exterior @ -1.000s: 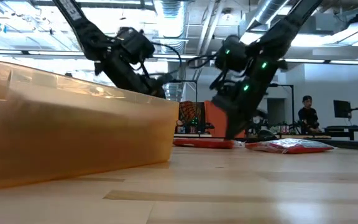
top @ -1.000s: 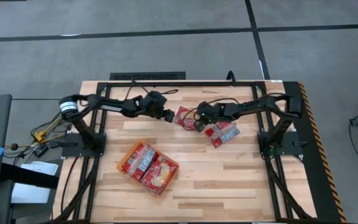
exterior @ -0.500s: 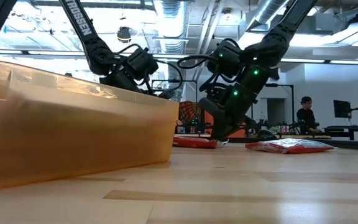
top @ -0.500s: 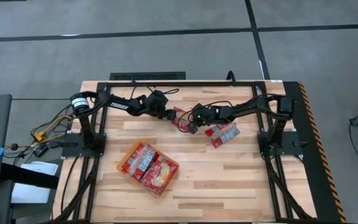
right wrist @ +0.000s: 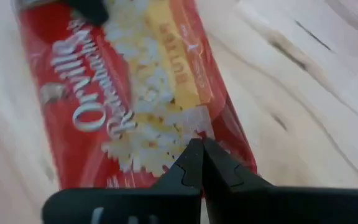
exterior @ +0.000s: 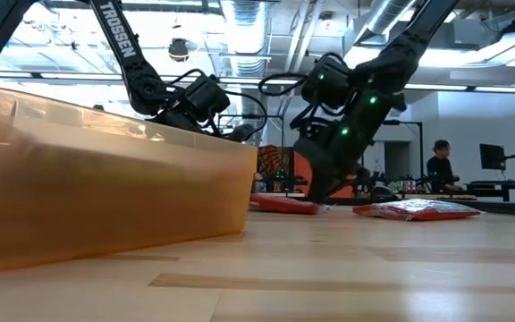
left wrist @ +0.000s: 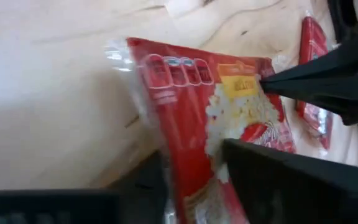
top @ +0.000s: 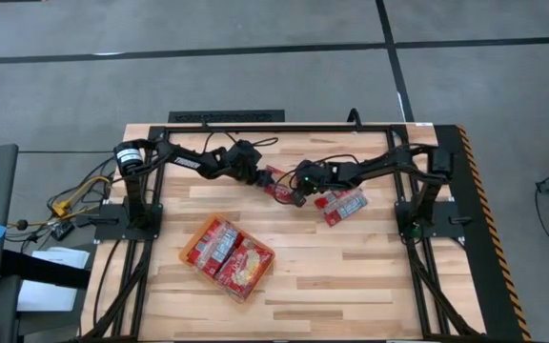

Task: Sort popcorn bags into baskets
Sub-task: Put the popcorn bag into the orange bin

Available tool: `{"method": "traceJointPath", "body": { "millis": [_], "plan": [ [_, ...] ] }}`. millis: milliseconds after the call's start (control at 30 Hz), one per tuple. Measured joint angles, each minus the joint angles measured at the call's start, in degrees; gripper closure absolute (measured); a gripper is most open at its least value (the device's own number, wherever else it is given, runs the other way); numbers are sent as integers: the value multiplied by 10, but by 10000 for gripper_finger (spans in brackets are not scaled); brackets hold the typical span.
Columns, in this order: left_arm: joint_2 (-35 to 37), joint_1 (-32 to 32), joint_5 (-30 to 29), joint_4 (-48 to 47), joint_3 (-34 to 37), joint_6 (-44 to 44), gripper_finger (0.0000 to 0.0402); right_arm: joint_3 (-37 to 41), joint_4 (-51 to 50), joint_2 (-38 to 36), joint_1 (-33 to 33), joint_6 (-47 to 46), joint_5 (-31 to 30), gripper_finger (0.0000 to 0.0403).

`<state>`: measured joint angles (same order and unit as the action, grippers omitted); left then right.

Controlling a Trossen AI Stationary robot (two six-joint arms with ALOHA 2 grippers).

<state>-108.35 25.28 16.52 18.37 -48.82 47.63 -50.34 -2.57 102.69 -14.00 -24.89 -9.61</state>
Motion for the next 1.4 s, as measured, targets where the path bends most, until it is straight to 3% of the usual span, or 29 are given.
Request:
{"method": "traceJointPath", "body": {
  "millis": [100,167,333,500,800,933,1133,1400],
  "plan": [
    [0,0,16,-2,-2,25,355,2,-31,-49,-2,22,3,391],
    [0,0,42,1,-7,41,386,-1,-48,-93,-8,33,0,392],
    [30,-12,97,-8,-26,51,395,0,-139,-218,-20,59,-37,378],
    [130,-38,98,-36,-31,60,398,-1,-222,-325,-24,60,-82,378],
    [382,-127,90,-353,-31,-162,400,-1,-294,-388,-10,77,-88,384],
    [442,-178,68,-406,-31,-238,401,-1,-294,-381,-3,89,-88,370],
    [432,-230,66,-487,-80,-335,401,-1,-289,-354,3,89,-84,378],
    [292,-289,38,-709,-262,-552,399,-1,-289,-313,21,89,-84,380]
  ]
}}
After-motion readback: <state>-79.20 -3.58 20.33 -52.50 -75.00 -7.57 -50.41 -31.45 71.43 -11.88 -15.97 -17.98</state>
